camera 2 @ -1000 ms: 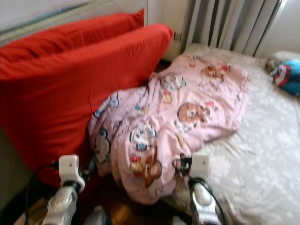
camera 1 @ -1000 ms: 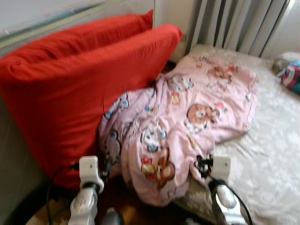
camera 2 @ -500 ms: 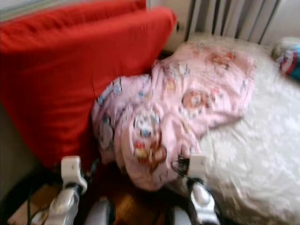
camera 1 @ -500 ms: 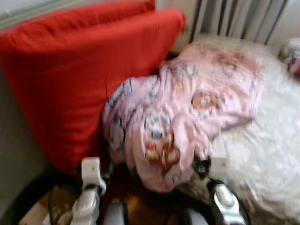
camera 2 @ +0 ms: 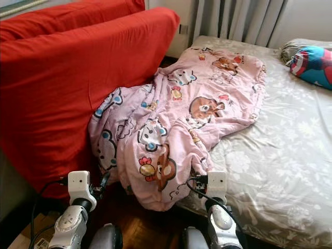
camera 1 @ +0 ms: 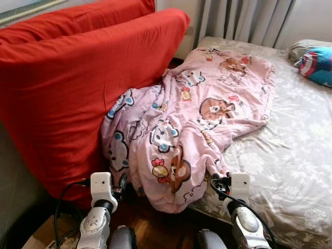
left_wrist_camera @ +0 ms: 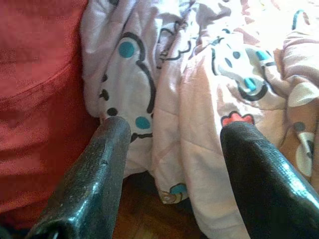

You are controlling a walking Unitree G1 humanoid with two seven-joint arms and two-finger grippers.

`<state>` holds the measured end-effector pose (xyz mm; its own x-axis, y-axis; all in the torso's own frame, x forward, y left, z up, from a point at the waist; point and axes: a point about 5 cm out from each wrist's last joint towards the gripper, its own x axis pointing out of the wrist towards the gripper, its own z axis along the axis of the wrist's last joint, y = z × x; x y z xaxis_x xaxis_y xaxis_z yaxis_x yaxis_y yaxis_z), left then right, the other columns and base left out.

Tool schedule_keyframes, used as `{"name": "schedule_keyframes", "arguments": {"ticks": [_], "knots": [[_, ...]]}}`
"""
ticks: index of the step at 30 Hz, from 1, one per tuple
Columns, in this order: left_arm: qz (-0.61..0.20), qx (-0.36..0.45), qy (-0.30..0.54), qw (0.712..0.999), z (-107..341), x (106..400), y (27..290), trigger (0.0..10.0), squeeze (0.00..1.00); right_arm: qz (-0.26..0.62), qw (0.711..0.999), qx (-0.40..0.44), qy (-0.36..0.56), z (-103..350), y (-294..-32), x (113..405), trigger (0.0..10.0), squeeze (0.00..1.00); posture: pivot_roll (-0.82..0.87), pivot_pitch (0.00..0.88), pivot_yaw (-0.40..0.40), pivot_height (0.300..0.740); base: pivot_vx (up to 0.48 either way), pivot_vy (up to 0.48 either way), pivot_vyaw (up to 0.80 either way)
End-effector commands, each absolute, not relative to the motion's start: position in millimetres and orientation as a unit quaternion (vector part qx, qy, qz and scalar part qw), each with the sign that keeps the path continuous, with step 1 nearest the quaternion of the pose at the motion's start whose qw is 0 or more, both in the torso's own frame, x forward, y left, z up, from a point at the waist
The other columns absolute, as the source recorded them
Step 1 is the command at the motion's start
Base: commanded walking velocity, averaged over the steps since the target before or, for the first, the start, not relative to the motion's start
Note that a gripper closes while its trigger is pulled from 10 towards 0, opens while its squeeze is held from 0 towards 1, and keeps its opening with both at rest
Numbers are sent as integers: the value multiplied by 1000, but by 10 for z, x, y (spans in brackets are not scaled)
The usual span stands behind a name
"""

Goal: Clean up the room

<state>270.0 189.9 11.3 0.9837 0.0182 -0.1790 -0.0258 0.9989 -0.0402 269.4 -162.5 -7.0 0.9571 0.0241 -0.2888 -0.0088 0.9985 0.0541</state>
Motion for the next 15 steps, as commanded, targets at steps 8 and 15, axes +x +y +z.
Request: {"name": "schedule_keyframes", "arguments": {"ticks": [8, 15], "knots": [[10, -24, 99, 995, 86, 2684, 1893, 10000, 0, 1, 988, 26, 149, -75, -1651, 2699, 10000, 0, -95, 70, -35, 637, 330, 0, 0], [11, -24, 98, 995, 87, 2684, 1892, 10000, 0, 3, 988, 26, 150, -77, -1649, 2700, 10000, 0, -95, 70, -36, 637, 344, 0, 0]]}}
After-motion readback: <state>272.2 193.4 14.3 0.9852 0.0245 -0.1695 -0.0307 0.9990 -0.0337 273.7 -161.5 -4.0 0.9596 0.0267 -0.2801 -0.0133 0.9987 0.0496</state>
